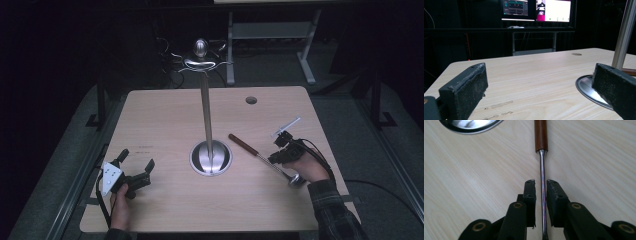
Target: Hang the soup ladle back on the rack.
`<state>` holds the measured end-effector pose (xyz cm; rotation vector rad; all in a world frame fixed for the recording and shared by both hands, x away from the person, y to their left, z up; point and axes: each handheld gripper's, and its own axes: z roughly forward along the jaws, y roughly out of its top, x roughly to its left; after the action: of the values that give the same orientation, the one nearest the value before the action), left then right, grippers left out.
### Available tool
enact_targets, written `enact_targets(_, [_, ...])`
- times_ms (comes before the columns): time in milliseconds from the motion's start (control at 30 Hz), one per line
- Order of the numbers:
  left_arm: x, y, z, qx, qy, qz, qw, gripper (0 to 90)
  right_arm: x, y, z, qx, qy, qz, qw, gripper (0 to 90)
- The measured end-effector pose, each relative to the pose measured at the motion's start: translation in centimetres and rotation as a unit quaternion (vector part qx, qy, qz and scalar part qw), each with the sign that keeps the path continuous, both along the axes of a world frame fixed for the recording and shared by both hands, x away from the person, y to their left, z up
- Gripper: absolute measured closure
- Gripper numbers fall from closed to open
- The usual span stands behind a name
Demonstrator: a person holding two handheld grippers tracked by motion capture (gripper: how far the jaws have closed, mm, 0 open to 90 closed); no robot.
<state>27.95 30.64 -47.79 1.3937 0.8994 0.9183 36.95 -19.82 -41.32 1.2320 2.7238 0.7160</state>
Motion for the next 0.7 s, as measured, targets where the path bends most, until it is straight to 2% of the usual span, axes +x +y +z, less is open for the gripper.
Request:
enact_targets(100, [0.0, 0.0, 0.0, 0.0, 0.0, 0.0, 1.0, 0.0, 0.9, 0.7, 0.3, -0.008, -0.003, 0.01, 0.9999, 73.4])
enact_targets(367, [0.0, 0.0, 0.0, 0.0, 0.0, 0.0, 1.0, 0.0, 2.1, 1.8, 0.6, -0.018, 0.0, 0.017, 0.9997, 68.7])
enact_targets(600, [0.0, 0.0, 0.0, 0.0, 0.0, 0.0, 1.0, 0.0, 3.7, 3.3, 0.0, -0.024, 0.009, 0.023, 0.9994, 64.9])
enact_targets(700, [0.0, 0.0, 0.0, 0.0, 0.0, 0.0, 1.0, 0.0, 4.2, 4.0, -0.1, -0.035, 0.011, 0.032, 0.9988, 64.5])
